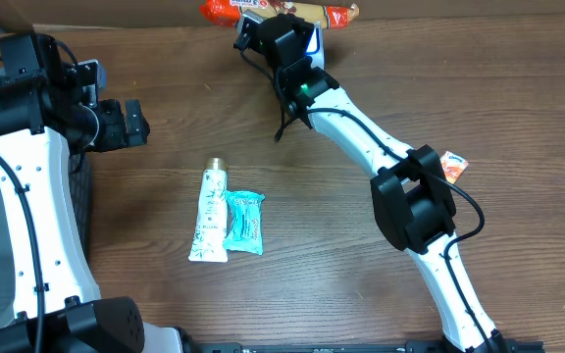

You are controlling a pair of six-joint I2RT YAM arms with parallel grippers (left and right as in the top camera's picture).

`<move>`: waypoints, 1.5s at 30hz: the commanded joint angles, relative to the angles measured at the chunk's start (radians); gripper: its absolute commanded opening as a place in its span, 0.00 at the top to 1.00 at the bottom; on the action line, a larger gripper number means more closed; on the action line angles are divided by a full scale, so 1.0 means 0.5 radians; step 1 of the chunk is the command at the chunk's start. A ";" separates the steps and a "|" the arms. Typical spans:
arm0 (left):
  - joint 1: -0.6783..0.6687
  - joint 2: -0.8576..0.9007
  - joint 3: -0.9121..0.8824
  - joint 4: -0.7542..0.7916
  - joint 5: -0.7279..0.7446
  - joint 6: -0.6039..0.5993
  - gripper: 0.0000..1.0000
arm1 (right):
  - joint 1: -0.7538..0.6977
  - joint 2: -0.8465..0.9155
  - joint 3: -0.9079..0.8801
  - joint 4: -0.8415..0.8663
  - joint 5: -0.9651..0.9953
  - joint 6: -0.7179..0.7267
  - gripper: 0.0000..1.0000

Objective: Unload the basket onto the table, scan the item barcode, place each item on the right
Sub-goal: 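Hold the spaghetti package barcode at the scanner window, then carry the spaghetti package right and release it beside the orange box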

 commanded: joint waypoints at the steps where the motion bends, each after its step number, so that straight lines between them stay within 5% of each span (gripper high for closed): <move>1: -0.005 -0.008 0.025 0.008 0.002 0.031 0.00 | -0.004 -0.053 0.091 0.062 0.050 -0.011 0.96; 11: -0.005 -0.008 0.025 0.008 0.002 0.031 0.00 | 0.007 -0.563 0.092 -0.444 0.154 0.607 0.96; 17: -0.005 -0.008 0.025 0.008 0.002 0.031 0.00 | -0.058 -1.122 0.092 -1.250 0.026 1.674 0.96; 23: -0.005 -0.008 0.025 0.008 0.002 0.031 0.00 | -0.466 -1.527 0.092 -2.044 -0.773 2.485 0.96; 32: -0.005 -0.008 0.025 0.008 0.002 0.031 0.00 | -1.350 -1.466 -0.075 -2.626 -1.923 2.554 0.96; 45: -0.005 -0.008 0.025 0.008 0.002 0.031 0.00 | -1.628 -1.374 -1.098 -1.926 -2.480 2.438 0.96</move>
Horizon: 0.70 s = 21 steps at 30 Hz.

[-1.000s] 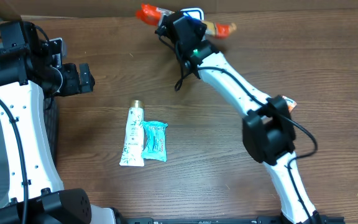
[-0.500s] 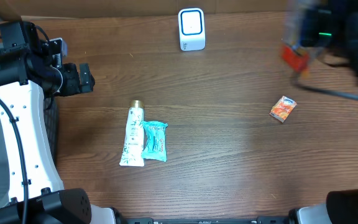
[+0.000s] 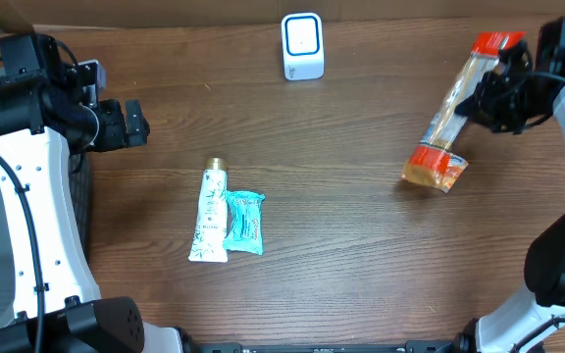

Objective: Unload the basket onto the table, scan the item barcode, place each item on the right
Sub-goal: 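Carry the spaghetti package right and release it beside the orange box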

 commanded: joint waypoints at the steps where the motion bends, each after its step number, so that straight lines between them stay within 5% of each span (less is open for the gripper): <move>1: -0.005 -0.008 0.025 0.008 0.002 0.031 0.00 | -0.050 -0.137 -0.105 0.175 -0.296 -0.026 0.96; 7: -0.005 -0.008 0.025 0.008 0.002 0.031 0.00 | -0.053 -0.136 -0.401 0.590 -0.330 0.082 0.96; 13: -0.005 -0.008 0.025 0.008 0.002 0.031 0.00 | -0.050 -0.135 -0.665 1.032 -0.246 0.533 0.96; 21: -0.005 -0.008 0.025 0.008 0.002 0.031 0.00 | -0.051 -0.134 -0.871 1.205 0.178 0.692 0.96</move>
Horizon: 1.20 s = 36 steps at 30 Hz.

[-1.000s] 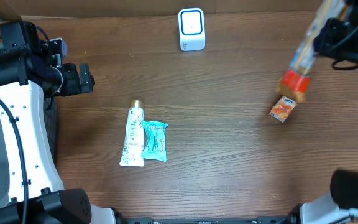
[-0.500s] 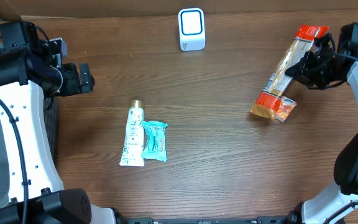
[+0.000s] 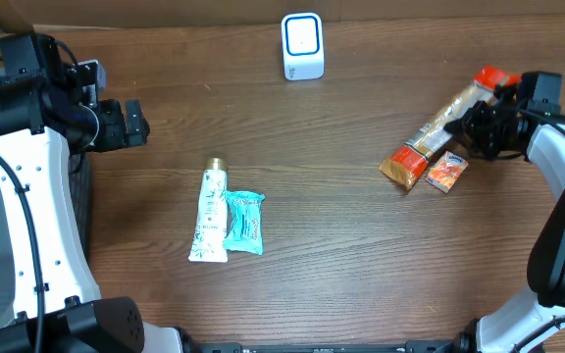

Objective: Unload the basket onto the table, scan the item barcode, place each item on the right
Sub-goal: 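Carry the spaghetti package right and release it beside the orange box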

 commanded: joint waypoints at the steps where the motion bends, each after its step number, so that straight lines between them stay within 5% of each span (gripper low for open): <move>1: -0.005 -0.008 0.025 0.008 0.002 0.031 0.00 | -0.004 -0.130 -0.008 0.021 0.188 0.060 0.96; 4: -0.005 -0.008 0.025 0.008 0.002 0.031 0.00 | -0.008 -0.130 -0.008 -0.009 0.308 0.060 0.95; 16: -0.005 -0.008 0.025 0.008 0.002 0.031 0.00 | -0.030 -0.132 0.007 -0.178 0.598 0.059 0.61; 24: -0.005 -0.008 0.025 0.008 0.002 0.031 0.00 | -0.025 -0.260 0.331 -0.634 0.585 -0.112 0.47; 29: -0.005 -0.008 0.025 0.008 0.002 0.031 0.00 | 0.065 -0.381 0.598 -0.925 0.459 -0.326 0.32; 36: -0.005 -0.008 0.025 0.008 0.002 0.031 0.00 | 0.397 -0.394 0.651 -0.989 0.011 -0.463 0.30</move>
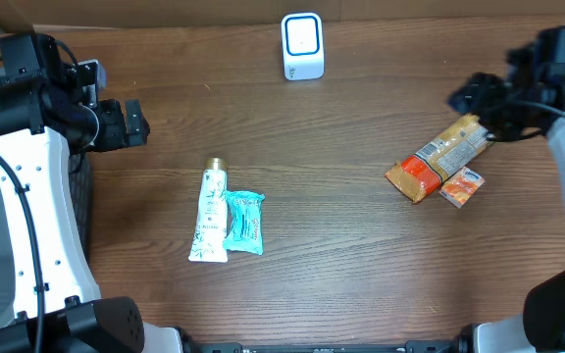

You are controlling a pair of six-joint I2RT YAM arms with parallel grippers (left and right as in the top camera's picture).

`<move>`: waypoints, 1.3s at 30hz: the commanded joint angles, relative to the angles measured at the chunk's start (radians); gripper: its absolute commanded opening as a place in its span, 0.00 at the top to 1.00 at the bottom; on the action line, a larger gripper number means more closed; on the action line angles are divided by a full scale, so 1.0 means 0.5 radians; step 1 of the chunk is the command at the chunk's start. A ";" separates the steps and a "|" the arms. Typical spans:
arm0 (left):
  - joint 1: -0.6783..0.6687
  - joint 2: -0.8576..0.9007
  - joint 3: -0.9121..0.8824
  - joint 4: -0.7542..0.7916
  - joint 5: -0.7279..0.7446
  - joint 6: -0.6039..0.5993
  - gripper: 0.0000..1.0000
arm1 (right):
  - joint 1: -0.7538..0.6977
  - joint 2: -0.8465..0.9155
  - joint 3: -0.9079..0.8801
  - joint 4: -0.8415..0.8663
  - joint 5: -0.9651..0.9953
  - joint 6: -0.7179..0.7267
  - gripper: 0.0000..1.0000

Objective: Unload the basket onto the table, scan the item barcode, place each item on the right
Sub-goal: 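Carry the spaghetti package right and release it beside the orange box, then move the right gripper to the teal wipes pack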

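A long orange and tan snack package (pixel 437 159) lies flat at the right of the table, with a small orange sachet (pixel 462 186) touching its lower right side. The white and blue scanner (pixel 302 46) stands at the back centre. My right gripper (pixel 481 106) hovers just beyond the package's far end, fingers apart and nothing between them. My left gripper (pixel 133 124) is open at the far left, holding nothing.
A white tube (pixel 209 212) and a teal packet (pixel 244 222) lie side by side left of centre. A cardboard wall runs along the table's back edge.
The snack package now lies flat, shifted slightly toward the sachet. My right gripper has let it go and sits higher and farther back. The left arm is unmoved.
My right gripper first held the snack package at the back wall over the scanner. Then it held the package up at the far right. Then the package was low beside the sachet, still gripped. Now it rests on the table, released.
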 commanded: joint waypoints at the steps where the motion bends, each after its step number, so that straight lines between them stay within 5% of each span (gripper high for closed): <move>1: -0.005 -0.008 0.025 0.008 0.002 0.031 0.00 | 0.216 0.029 0.010 0.000 -0.292 -0.144 0.30; 20: -0.005 -0.008 0.025 0.008 0.002 0.031 0.00 | 1.359 0.579 -0.002 0.282 -0.291 -0.044 0.30; 39: -0.005 -0.008 0.025 0.008 0.002 0.031 0.00 | 1.791 0.898 -0.002 0.500 -0.066 0.320 0.44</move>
